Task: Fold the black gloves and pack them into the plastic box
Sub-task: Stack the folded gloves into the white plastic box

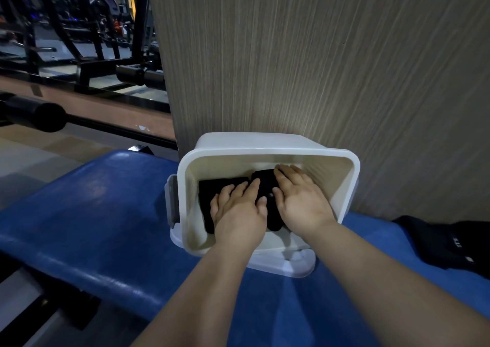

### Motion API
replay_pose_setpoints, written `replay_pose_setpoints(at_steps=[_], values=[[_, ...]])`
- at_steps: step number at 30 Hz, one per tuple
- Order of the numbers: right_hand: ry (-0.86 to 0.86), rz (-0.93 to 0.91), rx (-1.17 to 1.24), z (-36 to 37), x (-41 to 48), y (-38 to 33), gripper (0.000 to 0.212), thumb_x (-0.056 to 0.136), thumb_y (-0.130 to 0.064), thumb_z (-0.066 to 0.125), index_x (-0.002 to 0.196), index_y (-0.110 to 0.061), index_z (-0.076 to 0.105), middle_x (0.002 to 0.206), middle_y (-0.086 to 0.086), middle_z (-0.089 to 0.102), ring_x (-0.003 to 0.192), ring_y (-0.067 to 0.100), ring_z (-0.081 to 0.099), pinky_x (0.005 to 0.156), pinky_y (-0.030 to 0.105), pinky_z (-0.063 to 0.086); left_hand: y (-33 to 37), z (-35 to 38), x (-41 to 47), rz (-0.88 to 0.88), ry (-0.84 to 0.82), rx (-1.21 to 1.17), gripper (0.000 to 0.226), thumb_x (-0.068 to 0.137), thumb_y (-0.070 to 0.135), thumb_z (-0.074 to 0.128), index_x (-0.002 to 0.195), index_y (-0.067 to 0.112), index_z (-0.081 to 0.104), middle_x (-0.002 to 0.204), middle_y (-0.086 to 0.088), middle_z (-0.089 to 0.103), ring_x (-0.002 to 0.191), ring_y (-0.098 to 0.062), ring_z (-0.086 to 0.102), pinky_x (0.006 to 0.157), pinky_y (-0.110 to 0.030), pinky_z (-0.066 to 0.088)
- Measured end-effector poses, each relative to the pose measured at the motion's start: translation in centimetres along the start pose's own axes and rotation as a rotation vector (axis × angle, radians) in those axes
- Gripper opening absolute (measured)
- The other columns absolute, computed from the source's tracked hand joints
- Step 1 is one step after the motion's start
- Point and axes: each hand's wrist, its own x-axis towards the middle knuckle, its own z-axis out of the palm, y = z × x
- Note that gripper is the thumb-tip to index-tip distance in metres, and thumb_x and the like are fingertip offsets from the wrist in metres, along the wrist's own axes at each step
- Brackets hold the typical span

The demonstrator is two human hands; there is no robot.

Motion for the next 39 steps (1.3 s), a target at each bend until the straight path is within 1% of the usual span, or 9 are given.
replay_pose_setpoints(at_steps=[5,12,17,22,25,27,33,39], values=[[-0.14,0.043,0.029,0.34,0.26,0.46,0.051,0.104,-0.035,0.025,0.152,-0.018,0.023,0.159,-0.002,0.021,0.147,0.015,0.013,0.118,0.024,0.002,0.06,0.26,0.12,-0.003,-0.014,0.026,0.048,0.1,0.047,0.025,0.148,0.043,0.022,0.155,0.014,0.026,0.143,-0.012,0.011,0.118,-0.038,0.006],[-0.219,0.065,0.058,0.29,0.66,0.48,0.051,0.104,-0.035,0.023,0.152,-0.017,0.024,0.159,-0.001,0.023,0.146,0.015,0.014,0.117,0.024,0.003,-0.02,0.44,0.22,-0.001,-0.013,0.035,0.047,0.1,0.047,0.024,0.147,0.043,0.025,0.155,0.014,0.026,0.143,-0.013,0.012,0.118,-0.038,0.006],[-0.224,0.065,0.043,0.55,0.73,0.4,0.05,0.104,-0.035,0.024,0.15,-0.017,0.028,0.158,-0.001,0.026,0.146,0.016,0.015,0.118,0.024,0.003,-0.15,0.5,0.13,0.0,-0.007,0.027,0.047,0.1,0.046,0.026,0.147,0.042,0.026,0.155,0.013,0.027,0.143,-0.014,0.013,0.118,-0.039,0.006],[-0.227,0.031,-0.007,0.53,0.61,0.31,0.049,0.104,-0.034,0.024,0.15,-0.016,0.03,0.158,0.001,0.026,0.146,0.016,0.015,0.117,0.024,0.001,-0.15,0.67,0.04,0.026,-0.01,0.065,0.048,0.101,0.043,0.024,0.148,0.048,0.016,0.155,0.013,0.026,0.142,-0.015,0.013,0.117,-0.04,0.007],[-0.242,0.037,0.005,0.44,0.55,0.24,0.05,0.104,-0.034,0.023,0.15,-0.015,0.027,0.159,0.0,0.023,0.147,0.016,0.013,0.118,0.025,0.001,-0.25,0.79,0.07,0.042,-0.036,0.105,0.045,0.101,0.042,0.023,0.145,0.051,0.022,0.157,0.012,0.022,0.143,-0.016,0.01,0.117,-0.042,0.006],[-0.246,0.046,0.021,0.47,0.44,0.25,0.05,0.104,-0.034,0.023,0.151,-0.015,0.025,0.159,0.0,0.021,0.147,0.016,0.011,0.118,0.025,0.0,-0.22,0.79,0.08,0.041,-0.048,0.121,0.044,0.101,0.042,0.023,0.144,0.05,0.026,0.157,0.012,0.02,0.143,-0.017,0.009,0.118,-0.042,0.005],[-0.251,0.075,0.092,0.67,-0.14,0.44,0.051,0.105,-0.035,0.023,0.152,-0.017,0.02,0.161,-0.003,0.015,0.148,0.015,0.006,0.117,0.024,-0.002,-0.19,0.51,-0.23,0.043,-0.093,0.127,0.045,0.101,0.04,0.021,0.146,0.047,0.025,0.159,0.011,0.014,0.145,-0.017,0.005,0.118,-0.042,0.001],[-0.288,0.085,0.095,0.5,0.17,0.36,0.051,0.105,-0.036,0.022,0.152,-0.017,0.02,0.161,-0.003,0.015,0.148,0.015,0.006,0.117,0.025,-0.001,-0.37,0.49,-0.25,0.046,-0.103,0.127,0.046,0.101,0.041,0.021,0.146,0.046,0.024,0.159,0.01,0.014,0.145,-0.017,0.005,0.118,-0.043,0.001]])
